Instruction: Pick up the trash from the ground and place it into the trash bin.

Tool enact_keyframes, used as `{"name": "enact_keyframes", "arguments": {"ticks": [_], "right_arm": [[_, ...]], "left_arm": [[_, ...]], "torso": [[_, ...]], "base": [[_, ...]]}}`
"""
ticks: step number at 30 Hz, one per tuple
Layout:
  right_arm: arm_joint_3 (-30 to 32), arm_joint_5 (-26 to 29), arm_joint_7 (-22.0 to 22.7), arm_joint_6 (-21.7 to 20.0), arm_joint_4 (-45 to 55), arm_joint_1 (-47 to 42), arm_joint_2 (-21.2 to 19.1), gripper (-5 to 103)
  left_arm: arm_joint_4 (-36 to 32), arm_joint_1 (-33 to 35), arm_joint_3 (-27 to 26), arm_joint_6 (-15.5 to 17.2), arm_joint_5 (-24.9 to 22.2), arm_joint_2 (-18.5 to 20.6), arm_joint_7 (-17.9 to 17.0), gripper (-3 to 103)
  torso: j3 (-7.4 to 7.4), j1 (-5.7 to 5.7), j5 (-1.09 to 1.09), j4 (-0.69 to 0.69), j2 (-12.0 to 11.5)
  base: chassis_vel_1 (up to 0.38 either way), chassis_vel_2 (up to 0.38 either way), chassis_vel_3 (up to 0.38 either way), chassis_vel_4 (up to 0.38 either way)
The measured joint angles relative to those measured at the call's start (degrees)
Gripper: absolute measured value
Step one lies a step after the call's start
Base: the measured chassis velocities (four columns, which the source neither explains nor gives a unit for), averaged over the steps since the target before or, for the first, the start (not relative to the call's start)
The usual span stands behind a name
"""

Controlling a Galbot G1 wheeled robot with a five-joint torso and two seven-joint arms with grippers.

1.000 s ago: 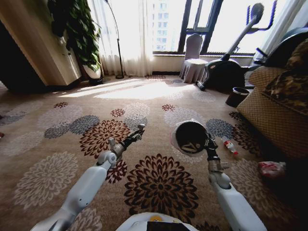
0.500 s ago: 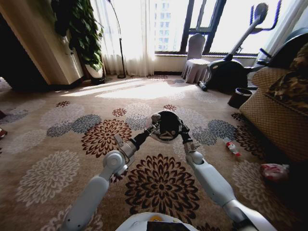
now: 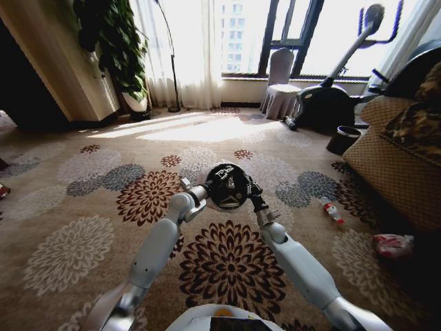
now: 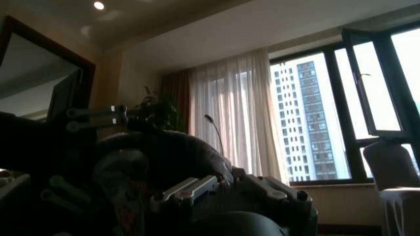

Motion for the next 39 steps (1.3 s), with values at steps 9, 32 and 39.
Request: {"name": "enact_keyframes", "arguments": {"ticks": [9, 32, 39], "right_arm": [[3.26, -1.82, -0.03, -0.56, -1.21, -2.04, -0.25, 0], [13.33, -9.12, -0.04, -8.73, 4.96, -11.45, -4.53, 0], [24.60, -7.67, -0.04, -17.19, 13.27, -21.77, -6.21, 0]], "left_arm": [[-9.03, 5.88, 0.34, 3.71, 3.53, 3.87, 3.53, 100], [-13.65, 7.81, -2.14, -5.13, 34.88, 9.85, 31.27, 100], [-9.88, 7.08, -4.26, -20.02, 55.80, 14.46, 36.99, 100]], "torso": [[-0.01, 0.00, 0.01, 0.02, 0.00], [0.00, 0.00, 0.01, 0.01, 0.00], [0.00, 0.00, 0.02, 0.00, 0.00]], "base": [[0.000, 0.000, 0.000, 0.000], [0.000, 0.000, 0.000, 0.000], [0.000, 0.000, 0.000, 0.000]]}}
